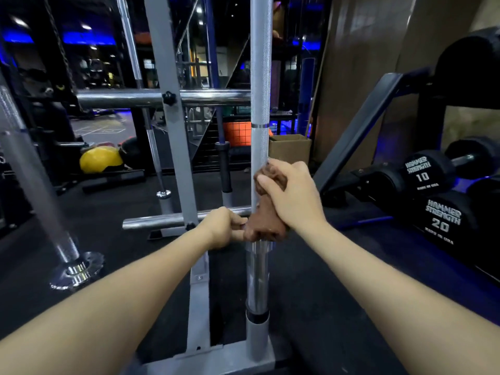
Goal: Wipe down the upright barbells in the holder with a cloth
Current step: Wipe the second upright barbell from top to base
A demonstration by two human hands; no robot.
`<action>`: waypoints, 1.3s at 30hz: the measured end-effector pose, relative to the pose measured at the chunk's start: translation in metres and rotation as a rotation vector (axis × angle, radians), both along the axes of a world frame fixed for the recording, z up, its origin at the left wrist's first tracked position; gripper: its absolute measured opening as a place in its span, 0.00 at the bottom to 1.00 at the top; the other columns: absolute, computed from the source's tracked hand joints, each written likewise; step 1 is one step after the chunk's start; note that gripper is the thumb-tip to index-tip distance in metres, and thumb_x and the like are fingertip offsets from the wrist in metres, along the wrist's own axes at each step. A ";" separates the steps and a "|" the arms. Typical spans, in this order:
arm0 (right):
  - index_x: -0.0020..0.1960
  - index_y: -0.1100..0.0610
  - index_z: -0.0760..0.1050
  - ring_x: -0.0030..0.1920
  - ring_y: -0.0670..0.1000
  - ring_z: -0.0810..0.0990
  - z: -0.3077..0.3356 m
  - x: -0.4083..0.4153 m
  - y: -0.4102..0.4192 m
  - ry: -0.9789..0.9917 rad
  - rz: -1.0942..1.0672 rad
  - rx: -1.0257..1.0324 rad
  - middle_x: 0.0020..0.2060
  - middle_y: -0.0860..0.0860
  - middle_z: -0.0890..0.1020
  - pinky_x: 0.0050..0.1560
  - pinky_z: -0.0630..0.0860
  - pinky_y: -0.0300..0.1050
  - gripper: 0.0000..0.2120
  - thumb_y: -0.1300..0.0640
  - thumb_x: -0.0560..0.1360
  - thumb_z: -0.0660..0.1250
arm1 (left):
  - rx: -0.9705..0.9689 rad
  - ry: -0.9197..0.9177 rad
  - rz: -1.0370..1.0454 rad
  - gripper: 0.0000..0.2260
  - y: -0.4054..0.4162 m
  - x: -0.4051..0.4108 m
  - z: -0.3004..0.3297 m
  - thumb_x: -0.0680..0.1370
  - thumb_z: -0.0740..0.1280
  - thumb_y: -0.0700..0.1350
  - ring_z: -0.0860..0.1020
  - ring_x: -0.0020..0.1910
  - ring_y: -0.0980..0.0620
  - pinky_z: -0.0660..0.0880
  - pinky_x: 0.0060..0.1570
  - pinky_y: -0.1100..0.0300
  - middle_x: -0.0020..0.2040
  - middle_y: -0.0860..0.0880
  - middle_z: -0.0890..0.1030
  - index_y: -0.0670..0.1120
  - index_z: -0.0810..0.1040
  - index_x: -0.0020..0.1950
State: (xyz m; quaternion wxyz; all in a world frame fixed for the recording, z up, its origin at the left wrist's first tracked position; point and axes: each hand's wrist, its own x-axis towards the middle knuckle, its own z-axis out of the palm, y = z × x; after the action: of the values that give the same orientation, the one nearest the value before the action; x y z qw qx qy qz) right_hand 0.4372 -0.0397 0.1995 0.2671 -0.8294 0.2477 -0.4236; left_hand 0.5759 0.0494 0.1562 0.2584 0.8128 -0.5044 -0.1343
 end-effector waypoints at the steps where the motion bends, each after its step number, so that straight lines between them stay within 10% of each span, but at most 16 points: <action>1: 0.70 0.46 0.69 0.56 0.53 0.75 -0.008 0.004 0.004 0.002 -0.010 -0.001 0.53 0.48 0.69 0.56 0.71 0.47 0.21 0.49 0.77 0.64 | -0.013 -0.012 -0.012 0.12 0.000 0.001 -0.002 0.74 0.71 0.44 0.73 0.44 0.56 0.66 0.42 0.69 0.42 0.52 0.76 0.40 0.82 0.54; 9: 0.68 0.47 0.71 0.59 0.57 0.75 -0.036 -0.020 -0.009 0.592 0.037 -0.135 0.54 0.52 0.73 0.59 0.72 0.53 0.21 0.45 0.76 0.65 | -0.140 0.127 -0.007 0.19 0.003 0.000 -0.012 0.73 0.72 0.46 0.72 0.53 0.60 0.63 0.45 0.76 0.52 0.53 0.79 0.42 0.78 0.62; 13: 0.69 0.49 0.70 0.63 0.58 0.74 -0.020 -0.011 -0.038 0.494 -0.037 -0.106 0.62 0.54 0.75 0.62 0.71 0.52 0.24 0.47 0.75 0.68 | -0.130 0.114 0.025 0.23 0.004 0.003 -0.016 0.72 0.73 0.50 0.73 0.63 0.54 0.66 0.60 0.66 0.63 0.50 0.78 0.45 0.76 0.65; 32: 0.53 0.52 0.77 0.49 0.54 0.75 -0.057 -0.032 -0.001 0.540 0.197 -0.108 0.45 0.52 0.74 0.56 0.72 0.53 0.08 0.52 0.79 0.61 | -0.144 0.108 0.019 0.23 0.005 0.003 -0.017 0.72 0.72 0.50 0.74 0.65 0.51 0.65 0.59 0.66 0.65 0.47 0.77 0.44 0.76 0.65; 39: 0.68 0.48 0.70 0.55 0.54 0.73 -0.025 -0.033 0.002 0.311 0.153 -0.364 0.55 0.47 0.75 0.55 0.73 0.53 0.21 0.46 0.77 0.60 | -0.152 0.200 0.015 0.17 0.004 0.008 -0.020 0.72 0.73 0.46 0.77 0.58 0.53 0.69 0.55 0.65 0.55 0.49 0.82 0.42 0.81 0.59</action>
State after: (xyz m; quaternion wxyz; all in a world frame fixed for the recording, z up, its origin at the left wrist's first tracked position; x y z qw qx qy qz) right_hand 0.4046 -0.0375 0.1744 0.1031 -0.9353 0.1419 -0.3073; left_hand 0.5837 0.0531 0.1359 0.3692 0.7771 -0.4790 -0.1743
